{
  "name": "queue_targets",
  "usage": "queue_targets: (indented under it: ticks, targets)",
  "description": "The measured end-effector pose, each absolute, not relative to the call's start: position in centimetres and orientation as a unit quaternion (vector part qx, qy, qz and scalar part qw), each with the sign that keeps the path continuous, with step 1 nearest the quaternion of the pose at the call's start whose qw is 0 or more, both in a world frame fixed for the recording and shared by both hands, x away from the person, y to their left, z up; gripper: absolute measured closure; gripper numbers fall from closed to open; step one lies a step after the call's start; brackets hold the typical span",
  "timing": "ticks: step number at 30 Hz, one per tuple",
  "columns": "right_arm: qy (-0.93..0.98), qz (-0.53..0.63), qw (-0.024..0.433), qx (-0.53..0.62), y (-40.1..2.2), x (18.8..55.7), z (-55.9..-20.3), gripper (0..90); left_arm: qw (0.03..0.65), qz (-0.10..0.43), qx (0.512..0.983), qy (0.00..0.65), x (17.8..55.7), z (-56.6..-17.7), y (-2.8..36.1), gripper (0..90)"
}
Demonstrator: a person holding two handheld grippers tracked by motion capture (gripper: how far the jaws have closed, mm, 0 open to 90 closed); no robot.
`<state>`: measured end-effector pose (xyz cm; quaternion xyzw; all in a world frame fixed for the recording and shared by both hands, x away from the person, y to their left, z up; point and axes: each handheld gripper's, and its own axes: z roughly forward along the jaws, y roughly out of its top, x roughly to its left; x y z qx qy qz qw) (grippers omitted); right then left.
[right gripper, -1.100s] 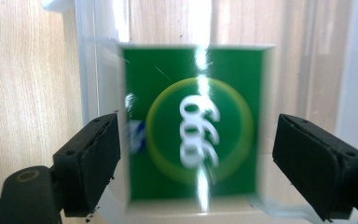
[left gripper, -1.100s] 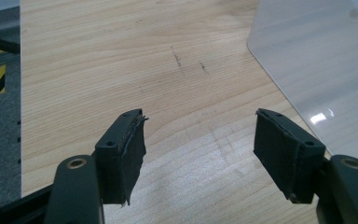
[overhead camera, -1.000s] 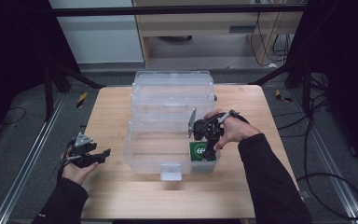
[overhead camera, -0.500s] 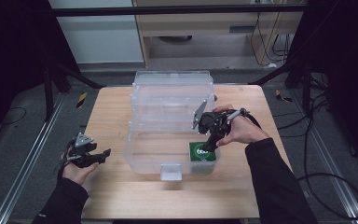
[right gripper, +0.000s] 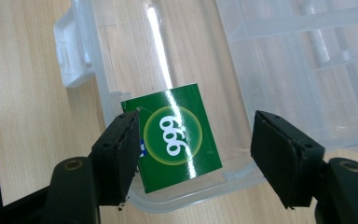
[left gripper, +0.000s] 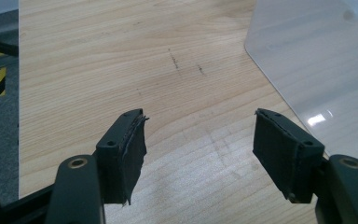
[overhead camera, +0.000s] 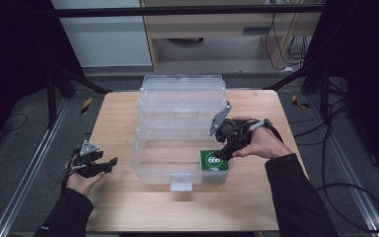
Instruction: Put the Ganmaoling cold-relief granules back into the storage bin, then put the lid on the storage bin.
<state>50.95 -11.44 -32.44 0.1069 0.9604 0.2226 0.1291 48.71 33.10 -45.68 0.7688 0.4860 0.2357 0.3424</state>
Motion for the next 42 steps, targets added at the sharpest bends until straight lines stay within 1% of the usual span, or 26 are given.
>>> queue_targets:
  ticks: [2, 5, 10, 19, 29, 37, 42]
  targets:
    - [0.96, 0.225, 0.13, 0.102, -11.5, 50.6, -32.5, 34.2, 0.343, 0.235, 0.768, 0.486, 48.7, -45.7, 33.1, 33.6]
    - [0.957, 0.242, 0.118, 0.107, -11.5, 50.3, -32.5, 36.0, 0.345, 0.235, 0.768, 0.485, 48.7, -45.7, 33.1, 33.8]
    - [0.957, 0.244, 0.118, 0.106, -11.2, 49.9, -32.9, 37.7, 0.346, 0.237, 0.768, 0.484, 48.7, -45.6, 33.2, 33.9]
    - [0.959, 0.249, 0.094, 0.102, -10.1, 49.5, -34.4, 35.3, 0.35, 0.236, 0.766, 0.485, 48.7, -45.6, 33.1, 34.2]
    - [0.961, 0.246, 0.088, 0.092, -8.8, 49.3, -35.3, 33.9, 0.354, 0.237, 0.765, 0.482, 48.7, -45.4, 33.1, 34.9]
    - [0.962, 0.245, 0.084, 0.084, -8.1, 49.3, -35.9, 36.0, 0.354, 0.239, 0.766, 0.48, 48.6, -45.3, 33.0, 35.0]
    - [0.964, 0.241, 0.08, 0.078, -7.5, 49.1, -36.3, 39.1, 0.35, 0.241, 0.767, 0.48, 48.6, -45.2, 33.0, 35.1]
